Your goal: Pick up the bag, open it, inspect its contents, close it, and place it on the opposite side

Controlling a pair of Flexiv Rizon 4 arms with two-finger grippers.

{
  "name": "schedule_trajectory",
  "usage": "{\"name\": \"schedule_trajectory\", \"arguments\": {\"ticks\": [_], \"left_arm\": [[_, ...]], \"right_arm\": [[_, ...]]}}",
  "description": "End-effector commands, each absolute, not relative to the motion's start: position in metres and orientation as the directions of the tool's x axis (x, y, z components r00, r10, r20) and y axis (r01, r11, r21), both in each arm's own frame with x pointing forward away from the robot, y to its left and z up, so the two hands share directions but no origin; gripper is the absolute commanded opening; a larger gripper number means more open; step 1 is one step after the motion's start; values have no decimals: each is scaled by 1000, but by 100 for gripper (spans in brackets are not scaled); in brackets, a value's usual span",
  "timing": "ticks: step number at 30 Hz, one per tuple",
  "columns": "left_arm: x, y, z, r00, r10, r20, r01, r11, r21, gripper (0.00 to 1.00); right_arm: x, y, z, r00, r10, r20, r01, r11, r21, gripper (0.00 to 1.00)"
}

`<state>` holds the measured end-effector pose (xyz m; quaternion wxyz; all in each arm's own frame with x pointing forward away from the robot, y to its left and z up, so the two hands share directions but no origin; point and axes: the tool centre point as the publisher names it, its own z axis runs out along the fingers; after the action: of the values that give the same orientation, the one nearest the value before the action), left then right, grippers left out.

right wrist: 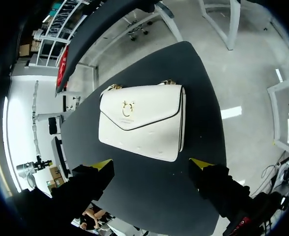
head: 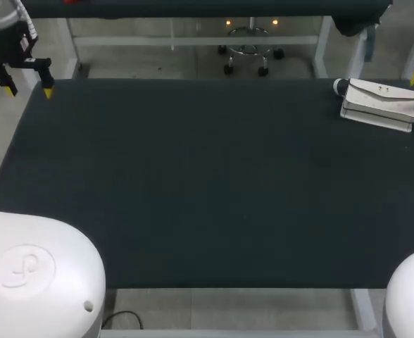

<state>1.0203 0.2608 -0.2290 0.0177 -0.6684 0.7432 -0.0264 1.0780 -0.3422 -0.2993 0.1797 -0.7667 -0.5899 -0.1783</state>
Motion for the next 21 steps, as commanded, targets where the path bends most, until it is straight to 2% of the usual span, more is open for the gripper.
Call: {"name": "schedule_trajectory", "arguments": {"ticks": [1,7,21], "left_arm": [[1015,255,-229,-90,-996,-17,-991,91,-101,100],[1017,250,-228,-66,-998,-22,-988,68,-140,100],[1021,255,-221,75,-996,50,-973,-84,-217,100]], "right_arm": [[1057,-324,-291,273,927,257,949,-303,86,100],[1044,-306,-283,279,942,187,946,-303,115,100],[1031,-284,-276,288,956,45,941,-292,171,100]]}}
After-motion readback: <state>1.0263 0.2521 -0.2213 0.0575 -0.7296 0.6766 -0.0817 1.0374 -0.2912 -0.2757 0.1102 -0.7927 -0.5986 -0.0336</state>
